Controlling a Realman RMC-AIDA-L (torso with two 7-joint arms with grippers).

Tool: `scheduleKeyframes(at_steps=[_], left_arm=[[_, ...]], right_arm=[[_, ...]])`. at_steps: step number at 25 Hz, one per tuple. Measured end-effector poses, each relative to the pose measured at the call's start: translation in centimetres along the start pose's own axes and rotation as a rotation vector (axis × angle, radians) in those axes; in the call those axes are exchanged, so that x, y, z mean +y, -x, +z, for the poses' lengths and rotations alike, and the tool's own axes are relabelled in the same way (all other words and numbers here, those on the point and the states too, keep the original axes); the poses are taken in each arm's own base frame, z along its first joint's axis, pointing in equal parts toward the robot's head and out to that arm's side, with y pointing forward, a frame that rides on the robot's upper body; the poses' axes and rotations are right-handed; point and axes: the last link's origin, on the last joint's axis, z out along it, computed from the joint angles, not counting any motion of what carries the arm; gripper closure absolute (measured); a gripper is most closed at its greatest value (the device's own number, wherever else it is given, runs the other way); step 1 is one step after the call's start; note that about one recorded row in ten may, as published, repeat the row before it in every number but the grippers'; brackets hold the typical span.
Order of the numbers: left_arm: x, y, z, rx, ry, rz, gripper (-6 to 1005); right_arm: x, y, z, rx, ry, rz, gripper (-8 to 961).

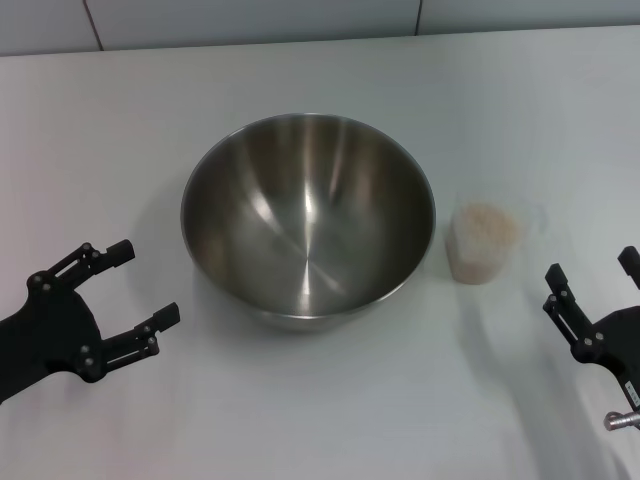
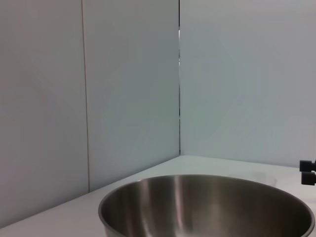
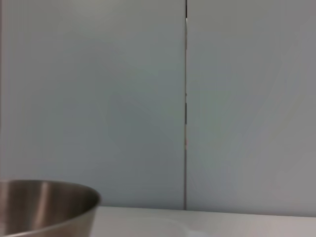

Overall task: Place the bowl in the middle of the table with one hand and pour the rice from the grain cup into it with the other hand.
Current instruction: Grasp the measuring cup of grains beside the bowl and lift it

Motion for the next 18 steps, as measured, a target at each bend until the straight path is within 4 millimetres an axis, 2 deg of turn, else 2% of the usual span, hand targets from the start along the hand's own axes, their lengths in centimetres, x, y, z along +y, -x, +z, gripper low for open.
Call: scheduleKeyframes(at_steps=[6, 18], left_arm=[[-0.1, -0.1, 0.0, 0.003, -0.003, 0.002, 124], [-0.3, -0.2, -0.1, 0.009, -0.007, 0.004, 124]], right_arm=[[-0.3, -0.4, 0.6, 0.043, -0.096, -0.043, 140], [0.0, -0.3, 1.4, 0.039, -0.077, -0.049, 139]])
